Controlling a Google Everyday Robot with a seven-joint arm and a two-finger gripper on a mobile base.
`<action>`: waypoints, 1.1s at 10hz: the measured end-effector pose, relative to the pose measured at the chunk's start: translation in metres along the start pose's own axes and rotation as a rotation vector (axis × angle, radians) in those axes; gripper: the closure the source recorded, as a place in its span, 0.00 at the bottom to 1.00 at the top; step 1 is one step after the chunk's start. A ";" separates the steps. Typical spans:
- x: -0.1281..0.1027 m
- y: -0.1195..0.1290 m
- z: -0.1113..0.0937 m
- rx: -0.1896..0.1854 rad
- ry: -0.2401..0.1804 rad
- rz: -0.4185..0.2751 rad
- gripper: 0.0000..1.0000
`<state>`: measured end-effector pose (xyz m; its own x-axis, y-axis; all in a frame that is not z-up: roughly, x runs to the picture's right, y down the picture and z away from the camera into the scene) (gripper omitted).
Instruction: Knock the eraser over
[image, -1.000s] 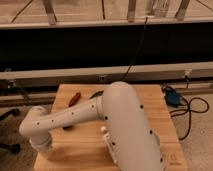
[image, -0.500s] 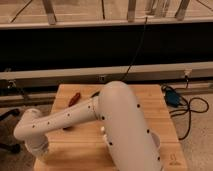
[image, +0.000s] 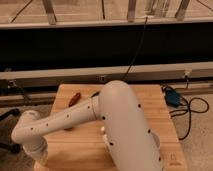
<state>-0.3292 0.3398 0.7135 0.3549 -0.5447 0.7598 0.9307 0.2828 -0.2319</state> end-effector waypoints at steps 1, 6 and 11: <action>0.000 0.000 -0.001 0.001 0.000 0.001 0.98; 0.048 0.028 -0.034 0.013 0.053 0.093 1.00; 0.128 0.094 -0.091 0.041 0.130 0.229 1.00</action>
<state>-0.1887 0.2252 0.7338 0.5669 -0.5589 0.6053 0.8213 0.4407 -0.3623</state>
